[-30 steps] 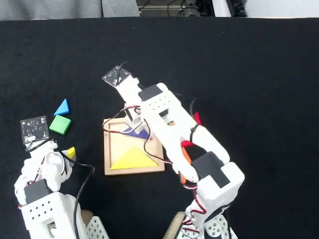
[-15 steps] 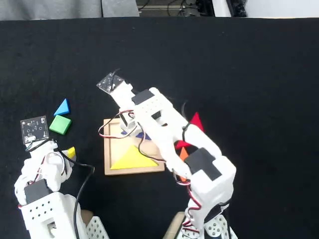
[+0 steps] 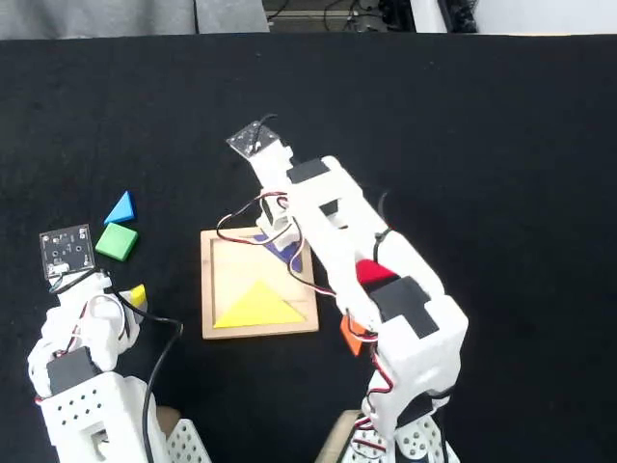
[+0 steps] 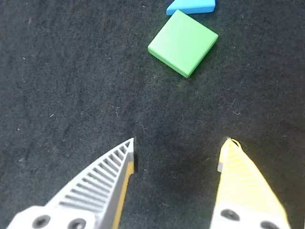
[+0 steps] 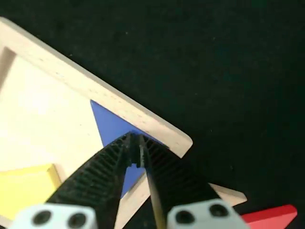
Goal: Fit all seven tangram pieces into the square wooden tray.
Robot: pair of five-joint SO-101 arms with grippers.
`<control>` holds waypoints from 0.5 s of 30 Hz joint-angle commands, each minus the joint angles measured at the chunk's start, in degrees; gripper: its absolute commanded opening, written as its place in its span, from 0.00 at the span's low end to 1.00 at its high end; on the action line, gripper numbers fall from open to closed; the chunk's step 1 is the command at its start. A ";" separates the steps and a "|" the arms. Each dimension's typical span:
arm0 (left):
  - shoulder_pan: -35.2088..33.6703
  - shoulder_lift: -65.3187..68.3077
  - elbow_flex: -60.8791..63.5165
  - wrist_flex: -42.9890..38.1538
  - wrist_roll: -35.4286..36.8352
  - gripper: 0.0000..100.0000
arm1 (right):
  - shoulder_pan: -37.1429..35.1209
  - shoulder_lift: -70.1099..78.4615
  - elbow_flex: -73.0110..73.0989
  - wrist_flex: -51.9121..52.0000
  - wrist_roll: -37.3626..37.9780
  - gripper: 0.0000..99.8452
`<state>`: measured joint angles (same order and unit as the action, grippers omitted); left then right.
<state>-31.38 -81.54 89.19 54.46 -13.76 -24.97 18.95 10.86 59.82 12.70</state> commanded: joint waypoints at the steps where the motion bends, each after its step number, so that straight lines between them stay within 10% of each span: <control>1: -0.22 -0.53 -0.31 -0.53 -0.70 0.28 | 1.49 -2.68 -0.75 -0.53 -0.70 0.01; 15: -0.22 -0.53 -0.31 -0.53 -0.70 0.28 | 4.92 -11.30 0.48 3.87 -0.70 0.01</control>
<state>-31.38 -81.54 89.19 54.46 -14.29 -20.66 15.78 11.47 60.97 12.53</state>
